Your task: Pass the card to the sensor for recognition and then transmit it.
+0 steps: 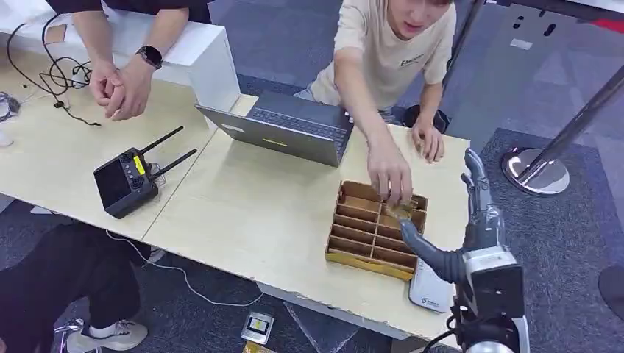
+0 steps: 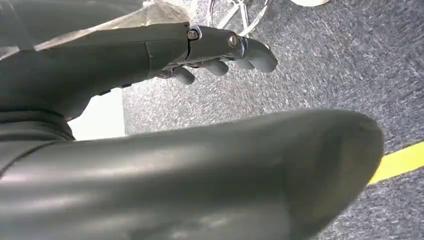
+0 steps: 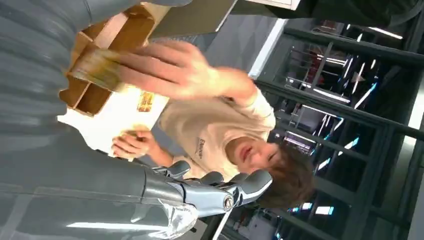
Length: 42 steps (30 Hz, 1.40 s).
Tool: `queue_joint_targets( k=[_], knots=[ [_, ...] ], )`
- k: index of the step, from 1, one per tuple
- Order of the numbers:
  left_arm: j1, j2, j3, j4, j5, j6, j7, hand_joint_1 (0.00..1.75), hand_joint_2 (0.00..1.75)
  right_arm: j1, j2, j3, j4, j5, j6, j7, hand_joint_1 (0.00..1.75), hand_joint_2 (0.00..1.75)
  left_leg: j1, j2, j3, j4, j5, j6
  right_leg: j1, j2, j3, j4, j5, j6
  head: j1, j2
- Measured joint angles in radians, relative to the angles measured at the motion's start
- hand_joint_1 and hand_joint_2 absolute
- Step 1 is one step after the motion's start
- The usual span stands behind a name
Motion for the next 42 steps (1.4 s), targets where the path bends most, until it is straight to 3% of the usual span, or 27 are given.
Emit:
queue_joint_targets(
  k=[9, 19, 42],
  knots=[
    [0.0, -0.002, 0.0, 0.0, 0.01, -0.005, 0.018, 0.0, 0.0, -0.034, 0.0, 0.019, 0.031, 0.177, -0.004, 0.066, 0.0, 1.75, 0.0, 0.0, 0.0, 0.0, 0.0, 0.0, 0.0, 0.0, 0.0, 0.0, 0.0, 0.0, 0.0, 0.0],
    [0.0, 0.0, 0.0, 0.0, 0.009, -0.005, 0.003, 0.0, 0.0, -0.043, -0.001, 0.048, 0.084, 0.269, -0.017, 0.108, 0.0, 1.75, 0.0, 0.0, 0.0, 0.0, 0.0, 0.0, 0.0, 0.0, 0.0, 0.0, 0.0, 0.0, 0.0, 0.0],
    [0.0, 0.006, 0.0, 0.0, 0.005, -0.002, -0.005, 0.0, 0.0, 0.023, -0.059, 0.1, 0.166, 0.312, -0.029, 0.149, 0.0, 1.75, 0.0, 0.0, 0.0, 0.0, 0.0, 0.0, 0.0, 0.0, -0.001, 0.0, 0.0, 0.0, 0.0, 0.0]
  ],
)
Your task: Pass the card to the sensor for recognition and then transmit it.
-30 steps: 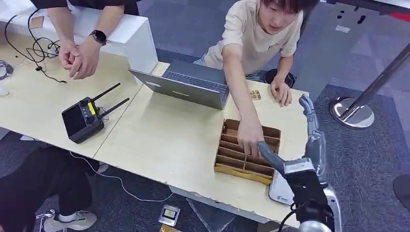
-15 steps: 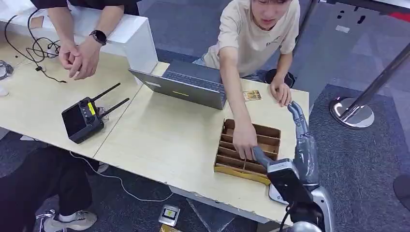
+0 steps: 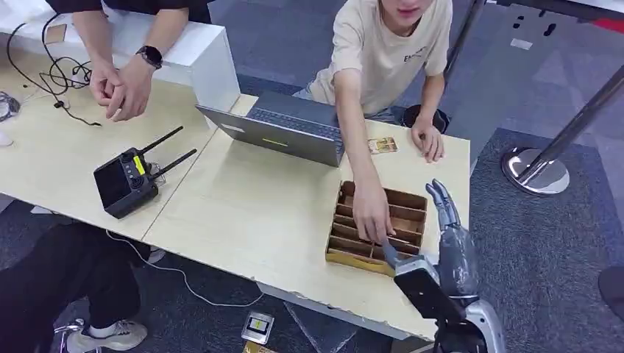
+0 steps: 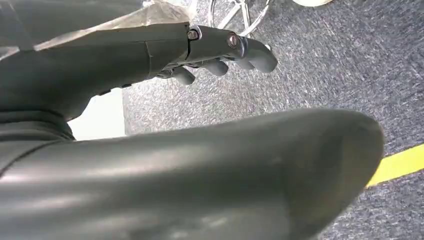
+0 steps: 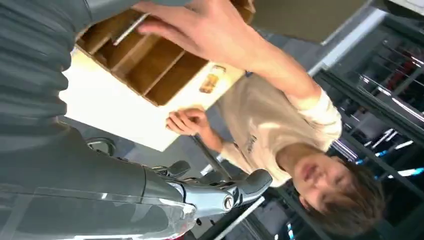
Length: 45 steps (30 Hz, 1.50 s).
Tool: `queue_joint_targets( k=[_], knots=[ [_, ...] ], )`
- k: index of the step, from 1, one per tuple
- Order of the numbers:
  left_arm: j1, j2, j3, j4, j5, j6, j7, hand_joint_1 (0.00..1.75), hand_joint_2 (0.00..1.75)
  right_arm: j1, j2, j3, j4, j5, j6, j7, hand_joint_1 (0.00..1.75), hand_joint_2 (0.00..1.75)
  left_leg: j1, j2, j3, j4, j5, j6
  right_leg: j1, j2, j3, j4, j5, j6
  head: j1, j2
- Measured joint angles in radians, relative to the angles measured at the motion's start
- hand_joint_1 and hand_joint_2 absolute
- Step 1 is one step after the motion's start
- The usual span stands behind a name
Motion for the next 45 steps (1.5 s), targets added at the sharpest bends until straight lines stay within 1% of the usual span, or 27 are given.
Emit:
queue_joint_targets(
  k=[3, 10, 16, 24, 27, 29, 31, 36, 42, 45],
  knots=[
    [0.0, 0.0, 0.0, 0.0, 0.0, 0.0, -0.004, 0.0, 0.0, 0.005, -0.006, 0.008, 0.008, 0.001, 0.001, 0.001, 0.0, 1.75, 0.0, 0.0, 0.0, 0.0, 0.0, 0.0, 0.0, 0.0, 0.0, 0.0, 0.0, 0.0, 0.0, 0.0],
    [0.0, 0.0, 0.0, 0.0, -0.002, 0.005, -0.018, 0.0, 0.0, 0.002, -0.013, 0.038, 0.036, 0.052, 0.0, 0.02, 0.0, 1.75, 0.0, 0.0, 0.0, 0.0, 0.0, 0.0, 0.0, 0.0, 0.0, 0.0, 0.0, 0.0, 0.0, 0.0],
    [0.0, -0.003, 0.0, 0.0, -0.003, 0.02, -0.034, 0.0, 0.0, -0.013, -0.014, 0.055, 0.059, 0.062, -0.002, 0.024, 0.0, 1.75, 0.0, 0.0, 0.0, 0.0, 0.0, 0.0, 0.0, 0.0, 0.0, 0.0, 0.0, 0.0, 0.0, 0.0],
    [0.0, -0.01, 0.0, 0.0, -0.003, 0.023, -0.036, 0.0, 0.0, -0.031, -0.013, 0.071, 0.096, 0.07, -0.018, 0.026, 0.0, 1.75, 0.0, 0.0, 0.0, 0.0, 0.0, 0.0, 0.0, 0.0, 0.0, 0.0, 0.0, 0.0, 0.0, 0.0],
    [0.0, -0.013, 0.0, 0.0, -0.004, 0.03, -0.048, 0.0, 0.0, -0.043, -0.012, 0.076, 0.114, 0.1, -0.021, 0.035, 0.0, 1.75, 0.0, 0.0, 0.0, 0.0, 0.0, 0.0, 0.0, 0.0, 0.0, 0.0, 0.0, 0.0, 0.0, 0.0],
    [0.0, -0.016, 0.0, 0.0, -0.005, 0.034, -0.05, 0.0, 0.0, -0.053, -0.011, 0.079, 0.129, 0.136, -0.021, 0.052, 0.0, 1.75, 0.0, 0.0, 0.0, 0.0, 0.0, 0.0, 0.0, 0.0, 0.0, 0.0, 0.0, 0.0, 0.0, 0.0],
    [0.0, -0.02, 0.0, 0.0, -0.005, 0.035, -0.05, 0.0, 0.0, -0.062, -0.009, 0.082, 0.144, 0.169, -0.021, 0.066, 0.0, 1.75, 0.0, 0.0, 0.0, 0.0, 0.0, 0.0, 0.0, 0.0, 0.0, 0.0, 0.0, 0.0, 0.0, 0.0],
    [0.0, -0.024, 0.0, 0.0, -0.005, 0.035, -0.05, 0.0, 0.0, -0.076, -0.007, 0.093, 0.174, 0.201, -0.021, 0.084, 0.0, 1.75, 0.0, 0.0, 0.0, 0.0, 0.0, 0.0, 0.0, 0.0, 0.0, 0.0, 0.0, 0.0, 0.0, 0.0],
    [0.0, -0.031, 0.0, 0.0, -0.005, 0.038, -0.048, 0.0, 0.0, -0.084, -0.002, 0.098, 0.222, 0.287, -0.026, 0.121, 0.0, 1.75, 0.0, 0.0, 0.0, 0.0, 0.0, 0.0, 0.0, 0.0, 0.0, 0.0, 0.0, 0.0, 0.0, 0.0],
    [0.0, -0.032, 0.0, 0.0, -0.005, 0.038, -0.047, 0.0, 0.0, -0.084, 0.0, 0.098, 0.248, 0.305, -0.032, 0.127, 0.0, 1.75, 0.0, 0.0, 0.0, 0.0, 0.0, 0.0, 0.0, 0.0, 0.0, 0.0, 0.0, 0.0, 0.0, 0.0]
  ],
)
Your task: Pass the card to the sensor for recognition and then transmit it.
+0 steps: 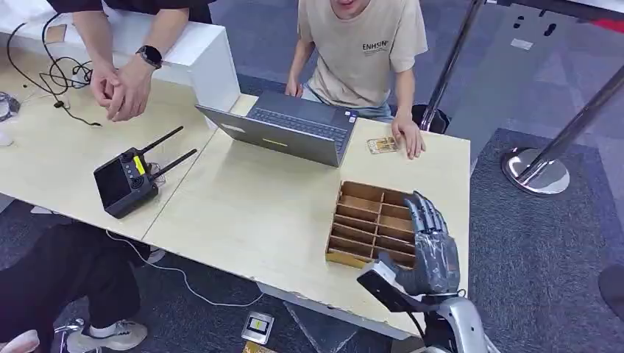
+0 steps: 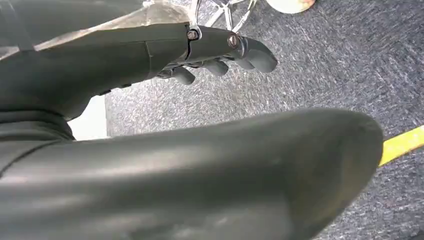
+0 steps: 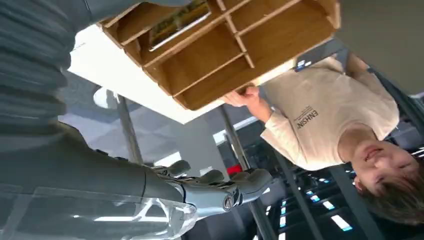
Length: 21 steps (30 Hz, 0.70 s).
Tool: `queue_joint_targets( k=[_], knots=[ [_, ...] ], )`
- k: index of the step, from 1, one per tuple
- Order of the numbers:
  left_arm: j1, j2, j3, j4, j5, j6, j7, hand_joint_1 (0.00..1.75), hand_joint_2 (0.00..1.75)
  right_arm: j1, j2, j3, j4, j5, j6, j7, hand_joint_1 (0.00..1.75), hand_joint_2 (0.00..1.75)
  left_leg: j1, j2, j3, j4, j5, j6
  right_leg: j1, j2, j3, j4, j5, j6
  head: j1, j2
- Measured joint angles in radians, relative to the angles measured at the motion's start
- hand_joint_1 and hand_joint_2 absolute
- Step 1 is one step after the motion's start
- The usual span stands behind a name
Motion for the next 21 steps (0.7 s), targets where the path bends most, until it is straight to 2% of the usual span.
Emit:
queue_joint_targets(
  k=[21],
  knots=[
    [0.0, -0.008, 0.0, 0.0, 0.008, 0.008, 0.013, 0.0, 0.0, -0.017, 0.024, 0.002, 0.148, 0.027, -0.058, 0.02, 0.0, 1.75, 0.0, 0.0, 0.0, 0.0, 0.0, 0.0, 0.0, 0.0, 0.0, 0.0, 0.0, 0.0, 0.0, 0.0]
  ],
)
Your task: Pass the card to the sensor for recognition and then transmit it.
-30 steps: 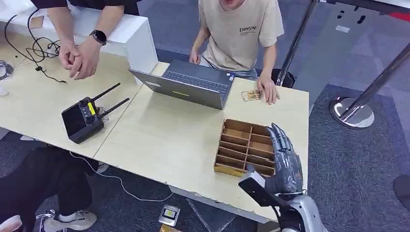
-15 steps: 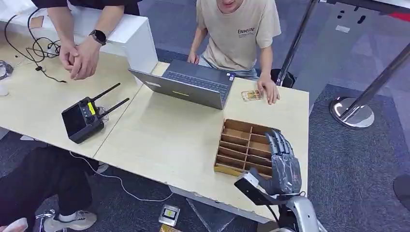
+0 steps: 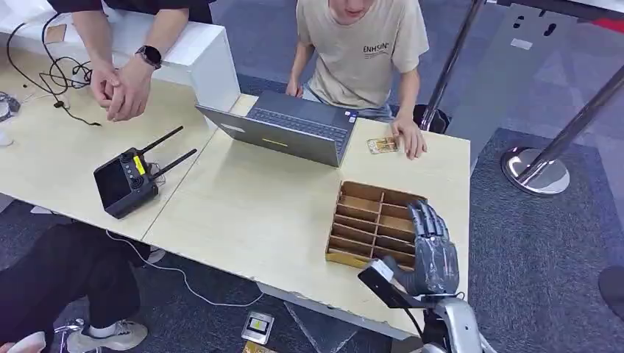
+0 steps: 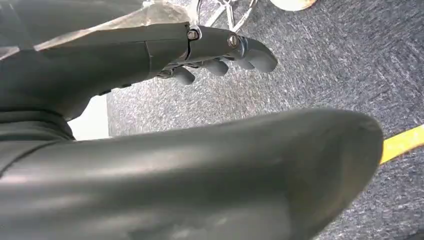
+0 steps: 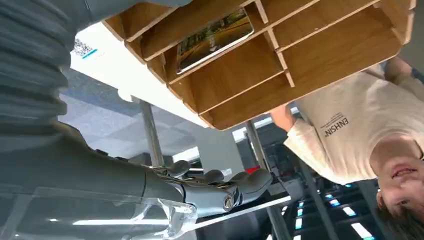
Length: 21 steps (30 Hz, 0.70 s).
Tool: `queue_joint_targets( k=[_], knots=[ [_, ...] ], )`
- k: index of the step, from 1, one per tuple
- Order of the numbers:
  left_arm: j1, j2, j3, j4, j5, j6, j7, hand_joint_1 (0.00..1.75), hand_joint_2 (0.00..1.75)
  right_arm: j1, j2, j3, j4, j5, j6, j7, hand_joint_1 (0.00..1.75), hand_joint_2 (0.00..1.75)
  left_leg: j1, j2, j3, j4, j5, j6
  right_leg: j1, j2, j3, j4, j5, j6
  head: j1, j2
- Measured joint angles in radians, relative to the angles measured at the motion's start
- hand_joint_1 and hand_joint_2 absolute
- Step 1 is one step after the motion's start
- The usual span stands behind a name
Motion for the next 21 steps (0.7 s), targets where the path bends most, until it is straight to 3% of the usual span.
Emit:
queue_joint_targets(
  k=[21],
  knots=[
    [0.0, -0.004, 0.002, 0.0, 0.004, 0.007, 0.001, 0.0, 0.0, -0.024, 0.027, -0.001, 0.074, 0.015, -0.004, 0.0, 0.0, 1.75, 0.0, 0.0, 0.0, 0.0, 0.0, 0.0, 0.0, 0.0, 0.0, 0.0, 0.0, 0.0, 0.0, 0.0]
  ],
)
